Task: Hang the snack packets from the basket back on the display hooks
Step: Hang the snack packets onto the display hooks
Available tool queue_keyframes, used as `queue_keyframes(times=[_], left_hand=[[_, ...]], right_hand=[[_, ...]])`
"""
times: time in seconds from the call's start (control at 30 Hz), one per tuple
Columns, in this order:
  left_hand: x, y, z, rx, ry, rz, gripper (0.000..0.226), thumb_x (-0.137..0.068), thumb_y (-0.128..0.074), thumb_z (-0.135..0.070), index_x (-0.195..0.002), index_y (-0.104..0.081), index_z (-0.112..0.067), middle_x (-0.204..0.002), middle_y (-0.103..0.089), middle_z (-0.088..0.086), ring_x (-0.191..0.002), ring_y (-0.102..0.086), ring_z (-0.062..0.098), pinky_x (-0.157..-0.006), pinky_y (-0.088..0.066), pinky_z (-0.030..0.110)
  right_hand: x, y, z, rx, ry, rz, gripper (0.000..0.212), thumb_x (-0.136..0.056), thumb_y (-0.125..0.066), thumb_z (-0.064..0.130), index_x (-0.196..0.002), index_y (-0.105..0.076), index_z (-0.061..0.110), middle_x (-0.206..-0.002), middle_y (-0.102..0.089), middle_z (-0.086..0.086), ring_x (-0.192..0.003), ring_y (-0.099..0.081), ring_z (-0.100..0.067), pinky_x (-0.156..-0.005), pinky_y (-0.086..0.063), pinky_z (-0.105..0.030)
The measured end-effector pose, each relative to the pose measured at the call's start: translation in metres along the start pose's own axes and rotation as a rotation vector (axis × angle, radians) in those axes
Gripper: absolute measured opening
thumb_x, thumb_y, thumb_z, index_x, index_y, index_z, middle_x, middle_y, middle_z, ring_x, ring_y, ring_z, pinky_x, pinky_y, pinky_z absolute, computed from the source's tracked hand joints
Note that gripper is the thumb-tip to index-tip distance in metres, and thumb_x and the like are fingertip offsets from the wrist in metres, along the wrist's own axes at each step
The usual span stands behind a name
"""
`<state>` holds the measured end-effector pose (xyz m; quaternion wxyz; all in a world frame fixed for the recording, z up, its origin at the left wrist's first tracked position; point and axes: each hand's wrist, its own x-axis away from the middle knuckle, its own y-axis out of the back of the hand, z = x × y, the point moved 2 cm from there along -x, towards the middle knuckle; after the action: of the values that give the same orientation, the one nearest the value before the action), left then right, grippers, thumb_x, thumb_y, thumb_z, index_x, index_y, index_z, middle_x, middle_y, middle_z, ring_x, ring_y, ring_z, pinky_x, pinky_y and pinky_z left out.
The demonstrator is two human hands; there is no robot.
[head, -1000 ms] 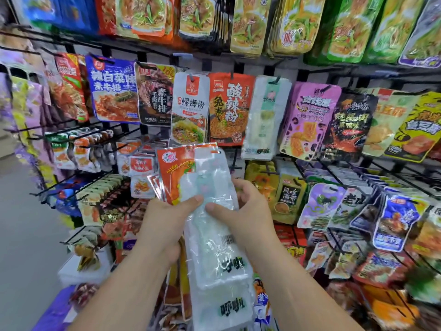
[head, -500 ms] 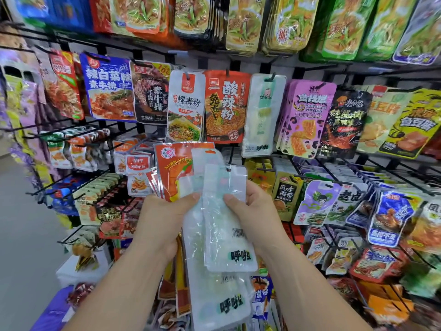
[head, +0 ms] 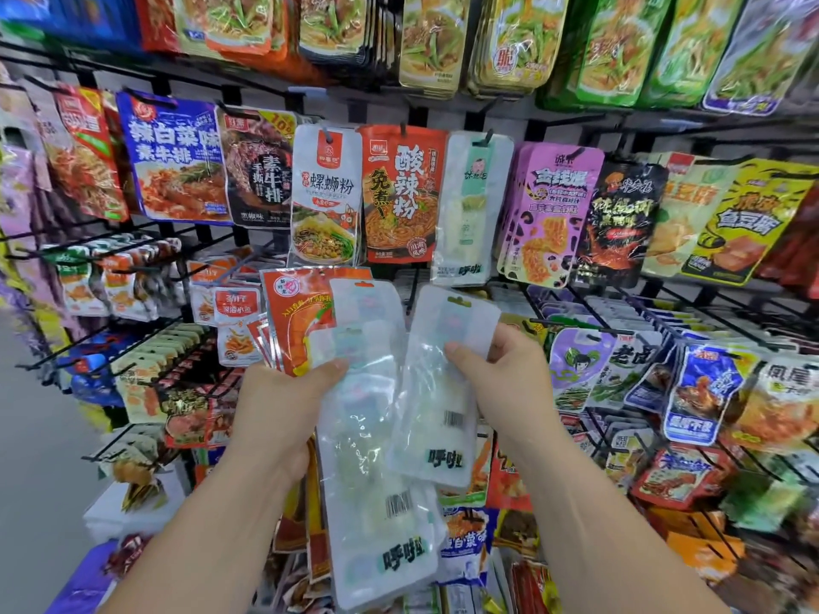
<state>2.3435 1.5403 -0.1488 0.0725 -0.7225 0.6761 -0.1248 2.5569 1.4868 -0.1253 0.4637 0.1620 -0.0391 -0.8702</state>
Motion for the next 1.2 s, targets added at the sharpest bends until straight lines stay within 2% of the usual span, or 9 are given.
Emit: queue_keyframes(times=[0.1, 0.3, 0.47, 0.63, 0.73, 0.8, 0.97, 1.07, 1.2], left_hand=[[-0.001, 0.0, 0.0, -0.011, -0.02, 0.002, 0.008, -0.084, -0.081, 0.002, -0.089, -0.077, -0.001, -0.089, -0.08, 0.016, -0.086, -0.077, 0.041, -0.084, -0.061, 0.06], [0.006, -0.015, 0.0, -0.006, -0.073, 0.017, 0.013, -0.084, -0.079, 0.006, -0.093, -0.077, -0.003, -0.085, -0.08, 0.011, -0.077, -0.078, 0.033, -0.073, -0.064, 0.044], [0.01, -0.019, -0.001, 0.005, -0.069, 0.013, 0.007, -0.083, -0.081, 0.004, -0.087, -0.077, 0.0, -0.086, -0.079, 0.018, -0.08, -0.077, 0.039, -0.075, -0.064, 0.054], [0.013, -0.017, -0.001, 0.03, -0.027, 0.034, 0.009, -0.086, -0.077, 0.006, -0.085, -0.077, -0.003, -0.085, -0.08, 0.014, -0.078, -0.078, 0.035, -0.076, -0.064, 0.049], [0.016, -0.017, -0.004, 0.041, -0.014, 0.042, 0.01, -0.085, -0.077, 0.007, -0.084, -0.076, -0.003, -0.084, -0.08, 0.013, -0.07, -0.077, 0.027, -0.067, -0.065, 0.042], [0.018, -0.018, -0.007, 0.04, -0.021, 0.059, 0.008, -0.085, -0.077, 0.007, -0.085, -0.076, -0.002, -0.082, -0.08, 0.013, -0.067, -0.077, 0.025, -0.059, -0.064, 0.037], [0.021, -0.018, -0.015, 0.064, -0.024, 0.11, 0.007, -0.086, -0.076, 0.005, -0.087, -0.076, -0.002, -0.082, -0.08, 0.013, -0.068, -0.078, 0.026, -0.055, -0.062, 0.034], [0.019, -0.019, -0.022, 0.056, -0.044, 0.118, 0.008, -0.086, -0.075, 0.007, -0.088, -0.076, 0.0, -0.082, -0.08, 0.013, -0.065, -0.077, 0.024, -0.053, -0.062, 0.032], [0.006, -0.017, -0.034, 0.019, -0.068, 0.085, 0.006, -0.085, -0.077, 0.006, -0.081, -0.074, 0.001, -0.079, -0.079, 0.014, -0.059, -0.075, 0.022, -0.052, -0.062, 0.033]], right_hand=[[0.0, 0.017, 0.02, 0.275, 0.207, -0.183, 0.015, -0.09, -0.073, 0.019, -0.077, -0.064, 0.018, -0.072, -0.065, -0.002, -0.067, -0.061, -0.024, -0.056, -0.045, -0.035], [0.018, -0.024, 0.029, 0.565, 0.497, -0.165, 0.005, -0.085, -0.073, 0.012, -0.083, -0.074, 0.018, -0.079, -0.062, 0.003, -0.07, -0.05, -0.014, -0.066, -0.042, -0.033], [0.024, -0.04, 0.006, 0.333, 0.338, -0.013, 0.008, -0.087, -0.079, 0.029, -0.084, -0.079, 0.022, -0.079, -0.065, 0.011, -0.07, -0.058, -0.003, -0.066, -0.039, -0.01], [0.02, -0.035, 0.004, 0.247, 0.318, 0.118, 0.047, -0.096, -0.06, 0.053, -0.061, -0.068, 0.023, -0.079, -0.059, 0.013, -0.087, -0.056, -0.004, -0.078, -0.043, -0.026], [0.015, -0.034, 0.0, 0.245, 0.255, 0.16, 0.011, -0.091, -0.076, 0.03, -0.08, -0.073, 0.029, -0.109, -0.055, 0.017, -0.114, -0.055, -0.011, -0.097, -0.04, -0.021], [0.013, -0.03, 0.001, 0.235, 0.211, 0.157, 0.026, -0.084, -0.084, 0.023, -0.087, -0.062, 0.037, -0.11, -0.055, 0.018, -0.109, -0.056, -0.005, -0.091, -0.041, -0.017], [0.001, -0.016, 0.012, 0.088, -0.053, 0.197, 0.067, -0.072, -0.093, 0.039, -0.123, -0.048, 0.038, -0.099, -0.069, 0.005, -0.088, -0.068, -0.007, -0.073, -0.057, -0.029], [-0.006, -0.005, 0.019, 0.079, -0.036, 0.192, 0.046, -0.073, -0.094, 0.035, -0.109, -0.067, 0.027, -0.087, -0.075, 0.003, -0.068, -0.071, -0.01, -0.055, -0.057, -0.03], [-0.015, 0.012, 0.022, -0.016, -0.036, 0.191, 0.014, -0.084, -0.086, 0.017, -0.092, -0.075, 0.014, -0.072, -0.075, 0.008, -0.059, -0.07, -0.009, -0.054, -0.059, -0.028]])
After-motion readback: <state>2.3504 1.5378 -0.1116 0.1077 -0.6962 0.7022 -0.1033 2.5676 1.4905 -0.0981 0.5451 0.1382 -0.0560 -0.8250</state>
